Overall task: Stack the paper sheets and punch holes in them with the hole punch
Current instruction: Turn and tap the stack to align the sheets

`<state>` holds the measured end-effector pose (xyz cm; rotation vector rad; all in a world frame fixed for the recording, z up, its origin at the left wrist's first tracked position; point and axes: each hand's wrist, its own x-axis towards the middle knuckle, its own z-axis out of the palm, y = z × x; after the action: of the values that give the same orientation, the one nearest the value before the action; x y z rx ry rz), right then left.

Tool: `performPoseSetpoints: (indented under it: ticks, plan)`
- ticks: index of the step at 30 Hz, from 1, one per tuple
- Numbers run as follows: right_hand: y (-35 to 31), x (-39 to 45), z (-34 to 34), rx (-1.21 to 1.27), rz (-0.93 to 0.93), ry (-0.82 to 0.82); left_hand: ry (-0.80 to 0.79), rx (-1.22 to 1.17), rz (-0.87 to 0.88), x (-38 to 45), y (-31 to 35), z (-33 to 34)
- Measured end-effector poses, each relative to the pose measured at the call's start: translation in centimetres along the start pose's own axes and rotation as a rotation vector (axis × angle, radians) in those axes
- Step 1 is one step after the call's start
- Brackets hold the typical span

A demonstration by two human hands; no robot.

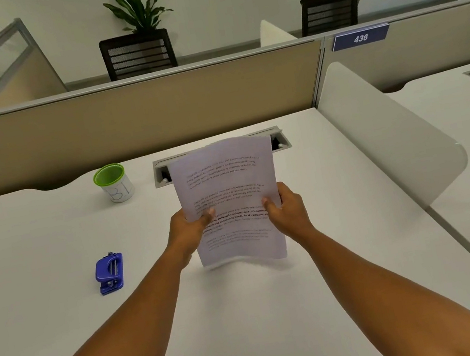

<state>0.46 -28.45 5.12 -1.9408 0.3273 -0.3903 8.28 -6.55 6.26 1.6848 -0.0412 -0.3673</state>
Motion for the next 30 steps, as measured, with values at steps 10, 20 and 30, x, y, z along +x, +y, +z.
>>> performPoseSetpoints:
  ticks: [10,20,30]
  plan:
    - [-0.6,0.6,-1.5,0.273,0.225,0.092,-0.005,-0.071,-0.043,0.0,0.1,-0.8]
    - [-0.6,1.0,-1.7,0.715,0.474,0.282,0.107,-0.248,-0.117,-0.3,-0.5,-0.9]
    - [-1.3,1.2,-0.4,1.085,0.600,0.216,0.049,-0.446,-0.088,-0.9,0.5,1.5]
